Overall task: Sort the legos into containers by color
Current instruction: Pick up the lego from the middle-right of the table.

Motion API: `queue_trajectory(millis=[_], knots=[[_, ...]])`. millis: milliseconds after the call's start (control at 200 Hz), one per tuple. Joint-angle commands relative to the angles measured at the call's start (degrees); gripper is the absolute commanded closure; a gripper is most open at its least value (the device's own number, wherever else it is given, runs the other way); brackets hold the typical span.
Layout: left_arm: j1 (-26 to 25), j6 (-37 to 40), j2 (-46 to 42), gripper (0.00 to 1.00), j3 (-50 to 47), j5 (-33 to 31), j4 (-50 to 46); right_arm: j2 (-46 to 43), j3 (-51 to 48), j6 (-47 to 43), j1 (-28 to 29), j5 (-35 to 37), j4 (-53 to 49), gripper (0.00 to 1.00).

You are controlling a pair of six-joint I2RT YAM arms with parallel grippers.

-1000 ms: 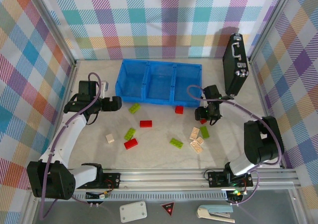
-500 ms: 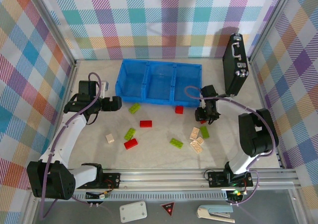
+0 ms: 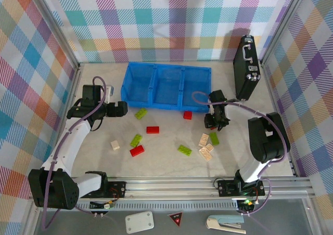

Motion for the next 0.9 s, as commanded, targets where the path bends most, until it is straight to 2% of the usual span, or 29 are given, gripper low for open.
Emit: queue_trajectory(millis=[0, 240, 540, 895], knots=[[0.1, 0.8, -0.8, 0.02, -0.5, 1.3, 0.8, 0.7, 1.3, -0.4, 0.5, 0.9, -0.8, 0.57], [0.0, 0.9, -1.2, 0.02, -0.5, 1.2, 0.6, -2.3, 1.0, 0.4, 0.9, 1.6, -2.2, 0.63], [0.1, 0.8, -1.9, 0.02, -0.6, 1.9, 0.9, -8.0, 1.7, 3.6, 1.6, -1.8, -3.7, 0.66], [0.0, 0.9, -2.1, 0.02, -0.8, 2.1, 0.7, -3.5, 6.9, 6.5, 1.6, 0.9, -3.1, 0.69]])
